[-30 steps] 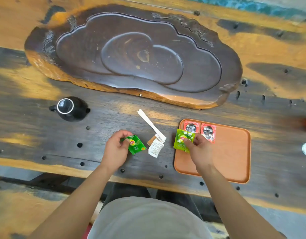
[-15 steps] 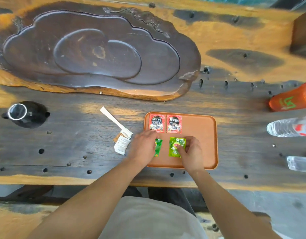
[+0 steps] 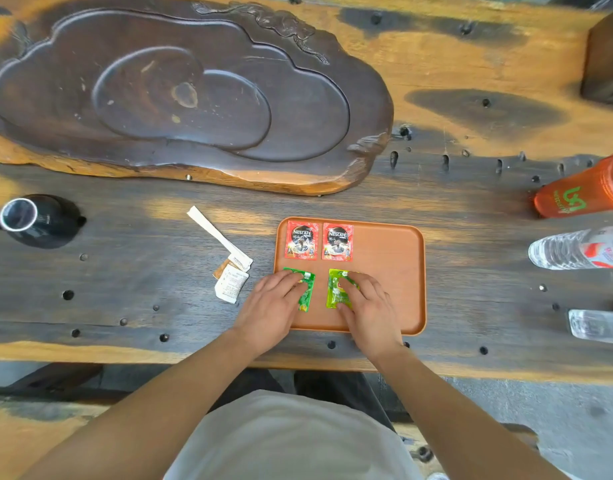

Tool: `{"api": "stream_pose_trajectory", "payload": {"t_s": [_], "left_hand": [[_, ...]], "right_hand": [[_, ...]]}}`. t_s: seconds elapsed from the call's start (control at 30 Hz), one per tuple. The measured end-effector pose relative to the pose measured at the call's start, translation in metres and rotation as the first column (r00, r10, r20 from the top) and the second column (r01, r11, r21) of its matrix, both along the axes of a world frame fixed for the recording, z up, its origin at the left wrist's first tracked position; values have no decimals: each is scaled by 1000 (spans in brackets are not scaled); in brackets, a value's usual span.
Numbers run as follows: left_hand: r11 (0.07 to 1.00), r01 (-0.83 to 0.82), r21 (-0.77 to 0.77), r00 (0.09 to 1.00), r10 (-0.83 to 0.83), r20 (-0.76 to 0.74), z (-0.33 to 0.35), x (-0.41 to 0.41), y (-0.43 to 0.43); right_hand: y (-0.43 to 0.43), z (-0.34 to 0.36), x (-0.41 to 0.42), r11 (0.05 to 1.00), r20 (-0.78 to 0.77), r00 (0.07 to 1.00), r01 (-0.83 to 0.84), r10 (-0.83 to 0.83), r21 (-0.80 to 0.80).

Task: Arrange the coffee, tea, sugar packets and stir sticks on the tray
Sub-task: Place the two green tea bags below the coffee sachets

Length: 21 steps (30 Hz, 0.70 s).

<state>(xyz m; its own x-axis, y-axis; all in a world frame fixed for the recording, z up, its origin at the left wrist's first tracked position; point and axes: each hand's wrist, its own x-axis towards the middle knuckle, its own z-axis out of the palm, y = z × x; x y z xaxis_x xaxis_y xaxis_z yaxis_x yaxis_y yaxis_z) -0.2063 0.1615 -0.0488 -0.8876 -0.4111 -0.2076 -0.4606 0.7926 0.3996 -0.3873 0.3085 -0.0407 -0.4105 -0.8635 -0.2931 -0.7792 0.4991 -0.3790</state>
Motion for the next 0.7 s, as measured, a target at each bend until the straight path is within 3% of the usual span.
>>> {"api": "stream_pose_trajectory", "payload": {"t_s": [0.7], "left_hand": [[993,-113,20,993,113,26,2,-18,4]], "right_hand": [[-19,2,10,998,-26,1000,4,-3,61]]}}
